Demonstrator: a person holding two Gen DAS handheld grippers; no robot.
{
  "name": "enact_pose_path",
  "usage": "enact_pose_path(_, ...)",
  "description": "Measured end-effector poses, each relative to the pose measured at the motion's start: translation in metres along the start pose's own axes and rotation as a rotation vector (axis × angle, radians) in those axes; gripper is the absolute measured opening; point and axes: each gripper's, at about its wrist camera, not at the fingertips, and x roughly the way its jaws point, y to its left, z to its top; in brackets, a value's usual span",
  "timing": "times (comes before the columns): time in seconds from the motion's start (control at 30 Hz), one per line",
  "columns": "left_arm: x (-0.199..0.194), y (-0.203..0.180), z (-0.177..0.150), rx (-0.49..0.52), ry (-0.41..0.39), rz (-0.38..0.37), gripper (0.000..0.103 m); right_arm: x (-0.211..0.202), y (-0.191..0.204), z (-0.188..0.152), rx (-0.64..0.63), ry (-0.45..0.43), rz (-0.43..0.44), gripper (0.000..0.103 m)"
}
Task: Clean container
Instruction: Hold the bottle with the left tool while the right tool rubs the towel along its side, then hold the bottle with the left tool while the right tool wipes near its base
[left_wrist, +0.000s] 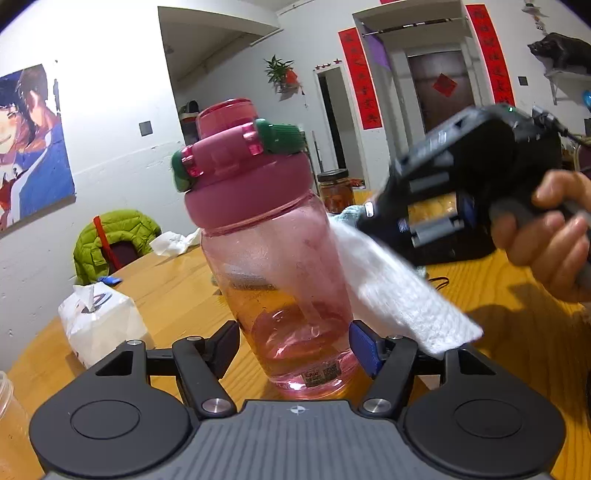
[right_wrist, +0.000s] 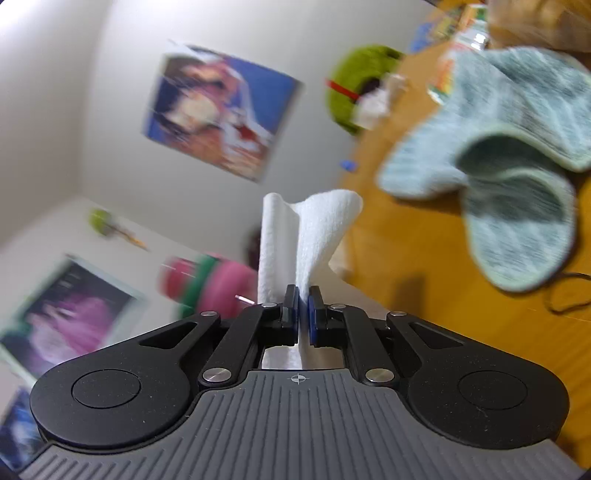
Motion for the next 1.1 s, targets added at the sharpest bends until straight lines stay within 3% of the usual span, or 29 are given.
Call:
enact_pose_path(0.13,0.003,-0.003,-0.001,0.023,-0.006,0.002,0.062,0.016,-0.002,-0.004,-0.041,0.074,-0.228,0.010)
enact_pose_path(0.23,0.003,-0.003,-0.001,0.024,-0.005,-0.001,0.062,0.023,0.001,-0.008,-0.080,0.097,-0.294,0.010)
enact_pose_path(0.43,0.000,-0.009,-0.001,0.042,-0.012,-0.014,0.062,-0.008,0.030,-0.002,-0.121,-0.061,0.029,0.010)
enact_pose_path(0.53,0.000,-0.012,-0.002,0.055,-0.014,-0.015,0.062,-0.002,0.029,-0.003,-0.143,-0.056,-0.043,0.009)
enact_pose_path(0.63,0.001,-0.011,-0.002,0.050,-0.015,-0.019,0.062,0.026,0.005,-0.008,-0.113,0.070,-0.272,0.009)
enact_pose_path(0.7,0.001,-0.011,-0.002,0.049,-0.014,-0.020,0.062,0.038,-0.001,-0.013,-0.134,0.113,-0.361,0.009)
enact_pose_path(0.8,-0.002,-0.008,0.001,0.017,0.016,-0.002,0.070,0.035,0.010,-0.013,-0.178,0.077,-0.337,0.009)
enact_pose_path(0.9,-0.013,-0.006,0.006,-0.005,0.027,0.041,0.071,0.026,0.023,-0.006,-0.219,-0.015,-0.281,0.009)
enact_pose_path(1.0,-0.019,-0.005,0.008,-0.021,0.006,-0.023,0.071,0.021,0.029,0.007,-0.215,-0.091,-0.199,0.009)
enact_pose_path(1.1,-0.015,-0.004,0.007,-0.024,0.004,-0.027,0.070,0.020,0.029,0.020,-0.172,-0.124,-0.114,0.009)
